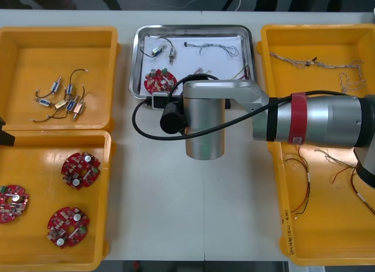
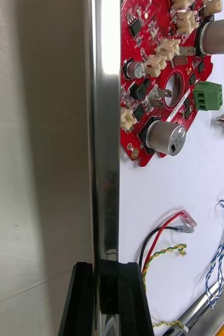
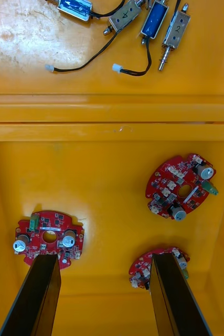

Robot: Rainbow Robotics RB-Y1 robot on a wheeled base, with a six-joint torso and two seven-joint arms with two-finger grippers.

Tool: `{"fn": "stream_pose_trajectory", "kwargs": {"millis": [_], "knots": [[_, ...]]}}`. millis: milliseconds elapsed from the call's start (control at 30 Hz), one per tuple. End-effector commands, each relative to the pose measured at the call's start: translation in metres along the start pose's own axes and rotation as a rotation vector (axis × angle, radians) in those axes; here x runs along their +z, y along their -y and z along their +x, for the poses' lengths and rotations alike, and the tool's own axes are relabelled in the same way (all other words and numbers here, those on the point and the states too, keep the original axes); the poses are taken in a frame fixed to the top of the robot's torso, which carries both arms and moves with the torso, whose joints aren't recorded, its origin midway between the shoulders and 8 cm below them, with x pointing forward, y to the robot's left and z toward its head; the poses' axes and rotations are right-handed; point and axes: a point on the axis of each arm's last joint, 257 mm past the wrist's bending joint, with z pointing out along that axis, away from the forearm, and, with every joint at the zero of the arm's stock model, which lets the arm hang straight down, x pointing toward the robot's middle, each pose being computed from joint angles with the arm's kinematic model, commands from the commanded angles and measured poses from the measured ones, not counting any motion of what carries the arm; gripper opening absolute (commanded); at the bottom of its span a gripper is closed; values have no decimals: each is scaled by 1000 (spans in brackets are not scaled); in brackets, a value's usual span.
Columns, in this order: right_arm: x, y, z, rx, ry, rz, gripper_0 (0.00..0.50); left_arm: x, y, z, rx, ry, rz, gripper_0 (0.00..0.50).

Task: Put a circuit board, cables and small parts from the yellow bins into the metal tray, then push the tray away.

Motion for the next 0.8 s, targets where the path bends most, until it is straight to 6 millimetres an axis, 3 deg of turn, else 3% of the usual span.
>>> {"fn": "stream_pose_trajectory", "kwargs": {"millis": [33,433,733,767,800], "knots": [[-3,40,-8,-2,18,63,0,-14,-12,-3,77,20,-43,500],[1,52,-12,16,40,57,0,-14,-12,-3,77,20,-43,500],[3,47,-13,9,44,49,0,-14,-12,-3,77,20,-43,500],[3,46,-13,6,44,48,38,-14,-12,-3,77,20,-43,500],[4,45,-13,4,45,47,134,-14,-12,-3,77,20,-43,500]]}}
